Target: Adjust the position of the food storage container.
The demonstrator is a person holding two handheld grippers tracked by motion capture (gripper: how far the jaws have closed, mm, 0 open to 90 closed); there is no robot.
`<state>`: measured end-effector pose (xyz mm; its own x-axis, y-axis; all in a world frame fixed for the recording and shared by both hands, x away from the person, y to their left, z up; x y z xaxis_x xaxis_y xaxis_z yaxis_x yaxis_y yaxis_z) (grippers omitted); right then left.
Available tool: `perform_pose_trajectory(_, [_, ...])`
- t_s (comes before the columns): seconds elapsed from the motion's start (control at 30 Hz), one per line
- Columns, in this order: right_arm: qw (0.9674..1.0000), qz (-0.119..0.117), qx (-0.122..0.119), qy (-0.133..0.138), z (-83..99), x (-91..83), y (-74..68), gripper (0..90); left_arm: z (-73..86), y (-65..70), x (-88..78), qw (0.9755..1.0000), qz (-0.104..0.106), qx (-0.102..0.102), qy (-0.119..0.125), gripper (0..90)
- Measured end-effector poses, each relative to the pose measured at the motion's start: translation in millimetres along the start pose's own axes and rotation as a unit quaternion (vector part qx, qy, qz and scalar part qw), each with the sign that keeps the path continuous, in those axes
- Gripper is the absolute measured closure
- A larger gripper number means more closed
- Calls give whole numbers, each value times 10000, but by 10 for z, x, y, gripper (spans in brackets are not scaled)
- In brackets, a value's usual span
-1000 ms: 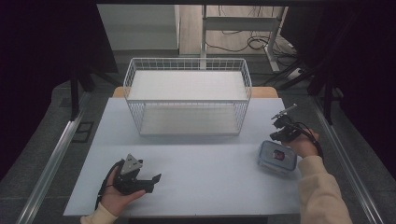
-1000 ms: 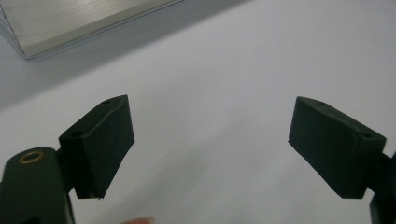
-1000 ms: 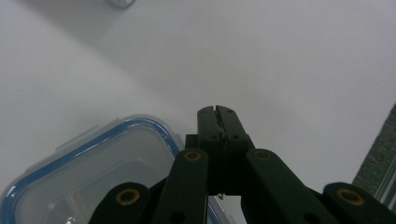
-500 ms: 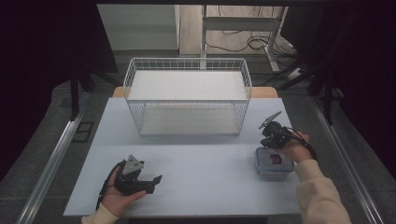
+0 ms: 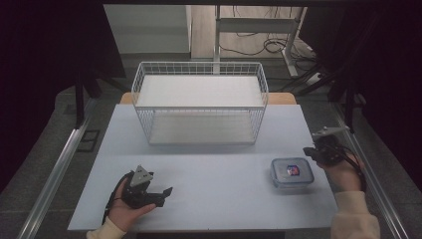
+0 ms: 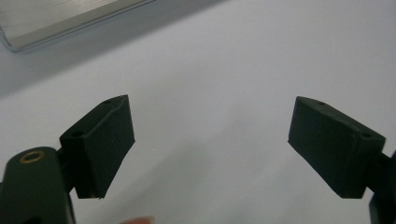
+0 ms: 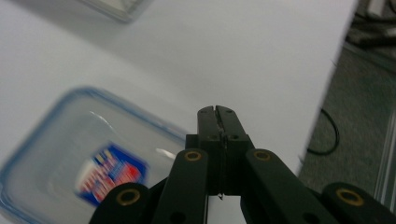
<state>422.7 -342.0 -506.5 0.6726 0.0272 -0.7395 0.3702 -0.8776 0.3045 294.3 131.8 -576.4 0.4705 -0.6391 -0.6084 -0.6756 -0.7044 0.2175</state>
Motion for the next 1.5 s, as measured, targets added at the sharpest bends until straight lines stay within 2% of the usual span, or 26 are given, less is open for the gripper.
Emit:
perform_pose_trajectory(0.07, [9997, 141, 173, -99, 151, -15, 84, 897, -1, 5, 4, 10000, 2, -2, -2, 140])
perform_pose_trajectory(0.13, [9992, 226, 241, -208, 275, -21, 115, 897, 1, 5, 13, 10000, 4, -7, -12, 140])
perform_pose_trajectory(0.27, [9979, 221, 324, -516, 470, 31, 87, 897, -4, 14, 16, 10000, 4, 6, 9, 141])
perform_pose_trajectory(0.33, [9975, 201, 273, -623, 526, 74, 30, 897, -2, 12, 10, 10000, 2, 9, 8, 141])
perform_pose_trajectory(0.43, [9967, 313, 97, -741, 586, 129, -25, 897, -1, -3, 1, 10000, -2, -2, 20, 142])
perform_pose_trajectory(0.67, [9966, 311, 210, -729, 610, 134, -38, 898, 0, -27, -23, 10000, -34, -22, 30, 144])
perform_pose_trajectory(0.73, [9969, 197, 272, -715, 613, 129, -69, 898, -8, -30, -28, 10000, -45, -31, 53, 144])
perform_pose_trajectory(0.83, [9970, 24, 268, -724, 610, 131, -155, 897, -5, -43, -20, 10000, -52, -60, 45, 144])
perform_pose_trajectory(1.03, [9967, -98, 188, -784, 599, 98, -324, 897, 10, -49, -10, 10000, -46, -65, 9, 144])
perform_pose_trajectory(1.5, [9957, -600, -268, -654, 404, 34, -959, 897, 12, -44, -11, 10000, -25, -51, 11, 145])
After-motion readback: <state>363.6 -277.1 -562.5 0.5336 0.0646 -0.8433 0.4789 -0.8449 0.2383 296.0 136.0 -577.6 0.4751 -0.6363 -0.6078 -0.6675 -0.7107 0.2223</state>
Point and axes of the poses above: each handheld gripper's, and its own axes: x roughly forward along the jaws, z roughly out of its underside, y roughly to its right, the point moved 10 cm from there along x, roughly forward along the jaws, and after that the axes turned 13 degrees about z, right-handed, at the moved point
